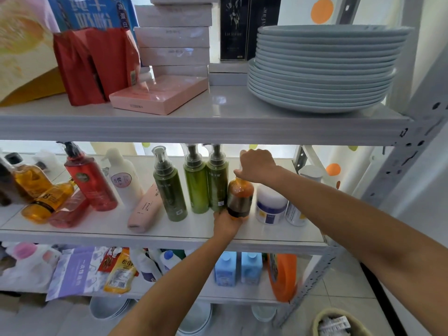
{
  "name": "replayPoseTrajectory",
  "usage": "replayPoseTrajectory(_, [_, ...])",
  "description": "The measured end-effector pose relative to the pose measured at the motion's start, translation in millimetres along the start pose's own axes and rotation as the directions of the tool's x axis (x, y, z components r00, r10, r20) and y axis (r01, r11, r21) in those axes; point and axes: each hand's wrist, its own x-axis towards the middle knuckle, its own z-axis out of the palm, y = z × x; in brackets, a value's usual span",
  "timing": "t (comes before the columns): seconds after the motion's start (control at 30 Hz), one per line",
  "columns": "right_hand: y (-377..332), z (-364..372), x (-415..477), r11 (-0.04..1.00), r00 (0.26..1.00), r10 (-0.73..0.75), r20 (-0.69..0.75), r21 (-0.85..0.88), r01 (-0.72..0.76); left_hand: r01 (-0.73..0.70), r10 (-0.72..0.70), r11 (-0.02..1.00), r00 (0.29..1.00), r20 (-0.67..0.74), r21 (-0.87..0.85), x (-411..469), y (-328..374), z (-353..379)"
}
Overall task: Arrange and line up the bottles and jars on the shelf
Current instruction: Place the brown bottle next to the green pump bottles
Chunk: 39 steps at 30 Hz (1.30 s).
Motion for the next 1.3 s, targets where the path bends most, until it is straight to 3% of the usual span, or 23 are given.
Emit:
replayPoseTrajectory(0.17, [14.6,-7.0,2.9,0.969,0.959,-0.212,0.186,0.171,0.180,0.045,-0.043,0.999,0.995,0.094,-0.024,-3.8,3.2,2.4])
replayPoseTrajectory(0.33, [22.9,-10.2,1.9,0.977,0.977,-0.123,0.171,0.191,0.089,0.096,-0.071,0.982,0.986,0.150,-0.165,-6.7,12.8,6.6])
replayPoseTrajectory(0.6, [15.3,-9.0,11.3,0.984,0.979,-0.096,0.181,0.163,0.067,0.117,-0.091,0.981,0.982,0.165,-0.154,-3.0,15.9,8.3])
replayPoseTrajectory(0.73, [14.7,-8.6,13.2,0.989,0.973,-0.110,0.202,0.122,0.087,0.115,-0.102,0.976,0.992,0.079,-0.187,-0.7,6.9,1.8])
replayPoseTrajectory(0.83, [14.4,-14.1,18.8,0.993,0.962,-0.101,0.254,0.077,0.084,0.134,-0.148,0.980,0.985,-0.089,-0.148,2.2,-0.1,-8.3])
replayPoseTrajectory(0.9, [9.8,-22.1,24.1,0.974,0.963,-0.107,0.249,0.221,0.052,0.127,-0.160,0.978,0.966,-0.204,-0.167,4.4,-3.1,-15.2])
replayPoseTrajectory(1.0, [-7.7,-36.5,30.0,0.851,0.981,-0.109,0.158,0.526,0.010,0.085,-0.143,0.977,0.940,-0.311,-0.194,5.0,-2.4,-23.4])
replayPoseTrajectory(1.2, [-42.7,-41.6,36.4,0.843,0.977,-0.116,0.177,0.537,0.003,0.029,-0.071,0.990,0.944,-0.323,-0.135,1.9,-1.2,-30.7])
replayPoseTrajectory(1.3, [-37.4,-44.4,41.4,0.808,0.954,-0.118,0.277,0.585,-0.070,-0.007,-0.037,0.991,0.947,-0.320,-0.135,1.0,-3.2,-37.2])
